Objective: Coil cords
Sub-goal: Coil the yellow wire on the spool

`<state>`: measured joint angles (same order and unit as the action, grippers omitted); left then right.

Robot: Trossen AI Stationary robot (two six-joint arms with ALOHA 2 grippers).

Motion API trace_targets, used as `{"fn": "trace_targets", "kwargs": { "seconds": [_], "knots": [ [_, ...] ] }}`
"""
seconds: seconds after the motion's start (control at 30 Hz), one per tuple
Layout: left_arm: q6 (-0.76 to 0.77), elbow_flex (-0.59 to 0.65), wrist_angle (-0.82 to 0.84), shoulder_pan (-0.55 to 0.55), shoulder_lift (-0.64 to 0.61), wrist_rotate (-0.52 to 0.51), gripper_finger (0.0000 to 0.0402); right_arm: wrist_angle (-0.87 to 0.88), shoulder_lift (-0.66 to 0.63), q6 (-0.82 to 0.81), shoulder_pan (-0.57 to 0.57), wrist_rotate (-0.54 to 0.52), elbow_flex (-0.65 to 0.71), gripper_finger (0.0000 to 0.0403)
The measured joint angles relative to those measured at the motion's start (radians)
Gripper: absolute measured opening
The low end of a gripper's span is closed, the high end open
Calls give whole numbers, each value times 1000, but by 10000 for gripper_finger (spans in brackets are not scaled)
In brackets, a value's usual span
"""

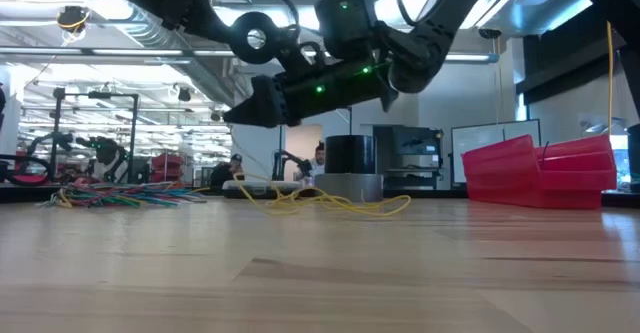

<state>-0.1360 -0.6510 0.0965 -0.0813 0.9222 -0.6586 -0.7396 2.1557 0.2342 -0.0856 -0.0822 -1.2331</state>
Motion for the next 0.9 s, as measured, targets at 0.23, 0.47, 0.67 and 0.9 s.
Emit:
{"fn": "trace_targets", "kwargs": {
  "seconds": [0.23,0.47,0.67,0.9],
  "knots": [
    [18,0,0,-30,0,-1,0,59,-15,37,0,-21,1,10],
    [-2,0,-1,-50,0,-39,0,332,-159,123,0,-170,1,14],
    [-18,0,37,-51,0,-46,0,390,-269,142,0,-255,66,12],
    [-78,0,51,-50,1,-47,0,392,-398,109,-14,-312,175,8]
  ]
}}
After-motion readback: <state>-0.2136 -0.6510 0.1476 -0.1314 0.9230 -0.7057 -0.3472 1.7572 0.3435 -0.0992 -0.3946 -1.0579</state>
